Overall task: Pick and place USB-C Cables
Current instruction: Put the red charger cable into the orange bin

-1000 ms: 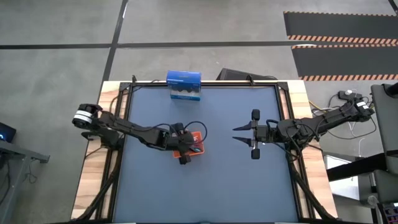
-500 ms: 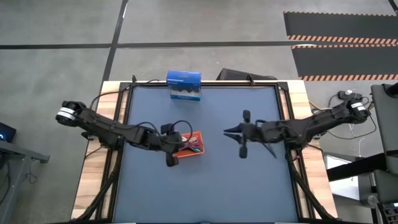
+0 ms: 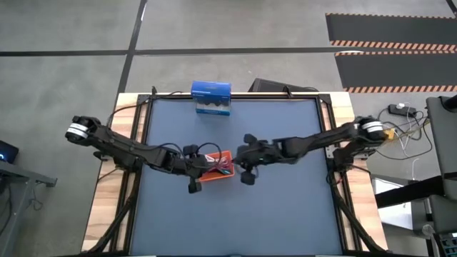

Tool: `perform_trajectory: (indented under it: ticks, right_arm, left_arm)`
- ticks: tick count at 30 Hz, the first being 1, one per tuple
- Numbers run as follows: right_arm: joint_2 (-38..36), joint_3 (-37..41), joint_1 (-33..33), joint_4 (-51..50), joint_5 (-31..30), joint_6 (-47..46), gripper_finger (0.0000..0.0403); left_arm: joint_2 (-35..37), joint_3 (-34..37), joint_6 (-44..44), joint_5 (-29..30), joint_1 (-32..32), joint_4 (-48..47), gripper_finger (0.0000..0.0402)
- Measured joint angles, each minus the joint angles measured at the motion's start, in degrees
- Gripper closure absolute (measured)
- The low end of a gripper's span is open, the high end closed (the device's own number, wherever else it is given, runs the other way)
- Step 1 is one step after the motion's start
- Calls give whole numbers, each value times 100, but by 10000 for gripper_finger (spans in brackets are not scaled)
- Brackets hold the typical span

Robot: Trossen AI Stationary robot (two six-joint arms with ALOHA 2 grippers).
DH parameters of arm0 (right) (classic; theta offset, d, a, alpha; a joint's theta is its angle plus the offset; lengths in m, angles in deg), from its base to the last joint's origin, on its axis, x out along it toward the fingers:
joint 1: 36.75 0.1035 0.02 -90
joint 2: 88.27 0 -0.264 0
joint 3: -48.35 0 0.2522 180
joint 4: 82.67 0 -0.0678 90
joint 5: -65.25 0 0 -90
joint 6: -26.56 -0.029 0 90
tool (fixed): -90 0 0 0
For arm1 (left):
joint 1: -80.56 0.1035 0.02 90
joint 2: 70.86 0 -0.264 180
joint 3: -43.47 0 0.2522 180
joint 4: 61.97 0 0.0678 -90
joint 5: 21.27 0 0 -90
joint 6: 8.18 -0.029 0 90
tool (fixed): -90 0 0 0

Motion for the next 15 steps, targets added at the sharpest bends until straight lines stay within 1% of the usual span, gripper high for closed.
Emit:
perform_trajectory:
  ticks: [5,8,15]
  right_arm:
    - [788,-860,-149,-853,30,-322,394]
    - [1139,-1168,-158,-1220,33,-388,394]
    - [1622,-1508,-171,-1292,185,-470,394]
  left_arm:
    - [-227,0,0,-6,0,1,401]
    - [-383,-2,0,-2,0,3,401]
    - [-601,-7,4,46,2,32,401]
